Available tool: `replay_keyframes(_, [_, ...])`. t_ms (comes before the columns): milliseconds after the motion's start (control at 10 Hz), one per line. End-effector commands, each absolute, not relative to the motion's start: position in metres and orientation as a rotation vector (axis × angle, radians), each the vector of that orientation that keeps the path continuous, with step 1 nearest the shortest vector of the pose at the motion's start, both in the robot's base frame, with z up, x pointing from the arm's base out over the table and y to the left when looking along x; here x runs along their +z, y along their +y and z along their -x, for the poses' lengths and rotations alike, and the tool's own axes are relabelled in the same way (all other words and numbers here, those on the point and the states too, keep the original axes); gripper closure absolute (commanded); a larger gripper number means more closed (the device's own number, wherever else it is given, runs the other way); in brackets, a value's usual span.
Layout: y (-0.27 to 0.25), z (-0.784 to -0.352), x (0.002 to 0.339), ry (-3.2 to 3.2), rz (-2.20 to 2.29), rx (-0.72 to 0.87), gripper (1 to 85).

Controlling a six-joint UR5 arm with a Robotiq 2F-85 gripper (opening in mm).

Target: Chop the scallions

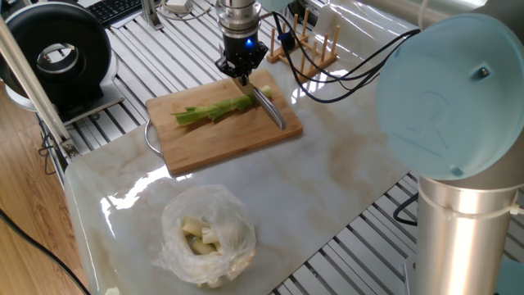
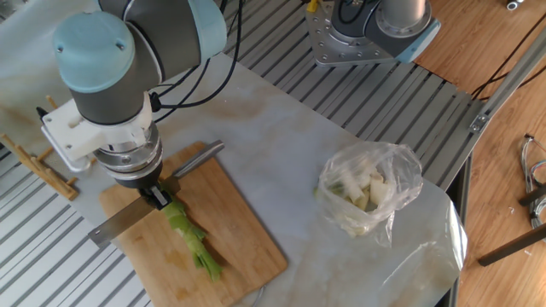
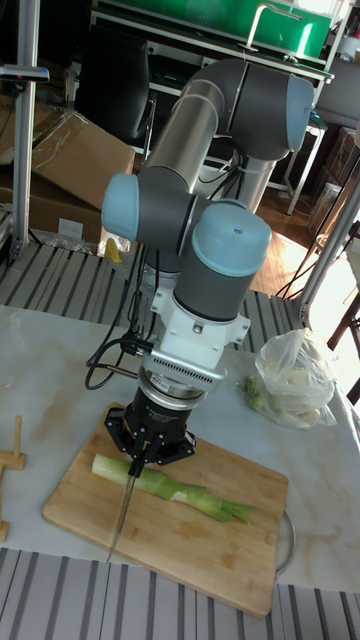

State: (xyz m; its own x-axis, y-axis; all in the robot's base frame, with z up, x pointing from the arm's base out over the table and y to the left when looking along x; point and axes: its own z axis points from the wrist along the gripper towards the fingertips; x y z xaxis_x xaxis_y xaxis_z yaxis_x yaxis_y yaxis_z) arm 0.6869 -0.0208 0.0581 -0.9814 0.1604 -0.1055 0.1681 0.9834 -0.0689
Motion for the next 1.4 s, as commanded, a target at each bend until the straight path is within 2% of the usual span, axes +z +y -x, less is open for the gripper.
replay_keyframes(0, [-0.019, -0.688, 0.054, 3.022, -0.263, -0.113, 84.7])
replay_keyframes(700, [-0.011, -0.686, 0.057, 3.017, -0.275, -0.132, 84.7])
replay_keyframes(1300, [-0.01, -0.692, 0.063, 3.036, -0.287, -0.058, 84.7])
